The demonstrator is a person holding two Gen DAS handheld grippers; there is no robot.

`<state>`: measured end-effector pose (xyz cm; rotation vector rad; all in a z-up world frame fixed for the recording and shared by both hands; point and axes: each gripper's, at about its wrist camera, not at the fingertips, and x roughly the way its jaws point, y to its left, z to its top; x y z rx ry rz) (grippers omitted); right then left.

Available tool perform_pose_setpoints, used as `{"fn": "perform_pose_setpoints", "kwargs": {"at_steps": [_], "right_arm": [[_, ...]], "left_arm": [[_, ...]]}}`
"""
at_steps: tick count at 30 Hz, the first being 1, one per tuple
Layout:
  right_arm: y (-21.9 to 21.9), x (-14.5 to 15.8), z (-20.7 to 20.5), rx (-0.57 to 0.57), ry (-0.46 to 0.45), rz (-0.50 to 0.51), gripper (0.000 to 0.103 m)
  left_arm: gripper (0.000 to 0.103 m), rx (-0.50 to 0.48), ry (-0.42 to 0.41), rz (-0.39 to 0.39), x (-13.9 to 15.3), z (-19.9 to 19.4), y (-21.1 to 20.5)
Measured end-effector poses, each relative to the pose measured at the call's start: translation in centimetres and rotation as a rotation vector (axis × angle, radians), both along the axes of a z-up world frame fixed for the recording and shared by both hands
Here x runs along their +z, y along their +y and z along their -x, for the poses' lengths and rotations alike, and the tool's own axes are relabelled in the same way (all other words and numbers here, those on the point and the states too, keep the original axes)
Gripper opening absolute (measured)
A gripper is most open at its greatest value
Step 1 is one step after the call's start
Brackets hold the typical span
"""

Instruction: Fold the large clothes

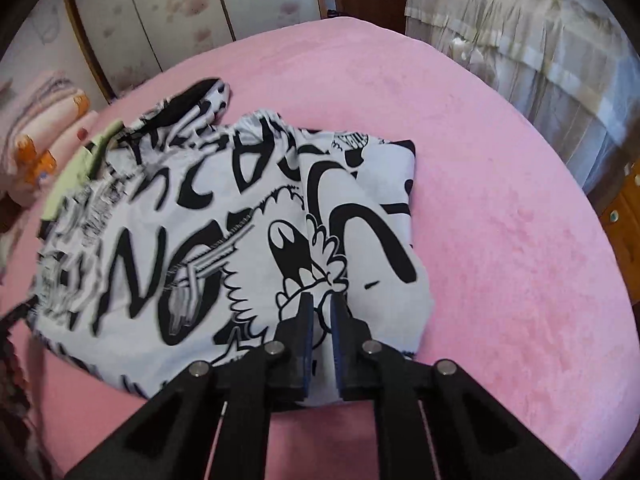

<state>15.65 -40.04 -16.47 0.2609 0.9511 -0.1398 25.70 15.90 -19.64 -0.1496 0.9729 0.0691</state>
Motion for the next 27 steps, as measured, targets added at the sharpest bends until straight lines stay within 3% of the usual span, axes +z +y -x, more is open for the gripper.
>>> {"fn": "perform_pose_setpoints", "kwargs": {"at_steps": [5,8,10,12,14,17,18,23,27], "right_arm": [[-3.0,0.8,1.8,-0.088,-0.018,-0.026,0.009],[-4.6,-0.1,2.1,-0.122,-0.011,-0.109,0.01],[-5.3,-0.5,2.2,-0.143,-0.016,-0.148,0.019],[-5.6,-0.9,2.0,-0.156,-0.028,-0.206,0.045],[-5.4,-1.1,1.5,-0.151,-0.029,-0.242,0.049],[-4.7,-1.6,0.8,-0.142,-0.014,-0.235,0.046],[-4.5,-1.9,0.6,-0.141,0.0,-0.229,0.032],[-4.4,-2.0,0.4,-0.133,0.008,-0.197,0.023],[-3.8,-1.5,0.9,-0.128,-0.009,-0.14,0.018]], "left_arm": [[0.021,0.042,-0.006,0.048,0.9,1.0,2.5],[0.021,0.059,0.004,0.05,0.6,0.9,3.3],[0.021,0.075,-0.005,0.03,0.8,0.9,3.3],[0.021,0.087,-0.013,0.029,1.1,0.8,3.4],[0.021,0.096,-0.014,0.031,1.3,0.7,3.5],[0.021,0.112,-0.002,-0.009,1.1,0.6,3.6],[0.021,0.119,0.005,-0.017,1.0,0.5,3.8],[0.021,0.112,0.05,0.003,-0.3,0.2,4.4],[0.019,0.073,0.082,-0.096,-1.3,-0.2,3.2]]}}
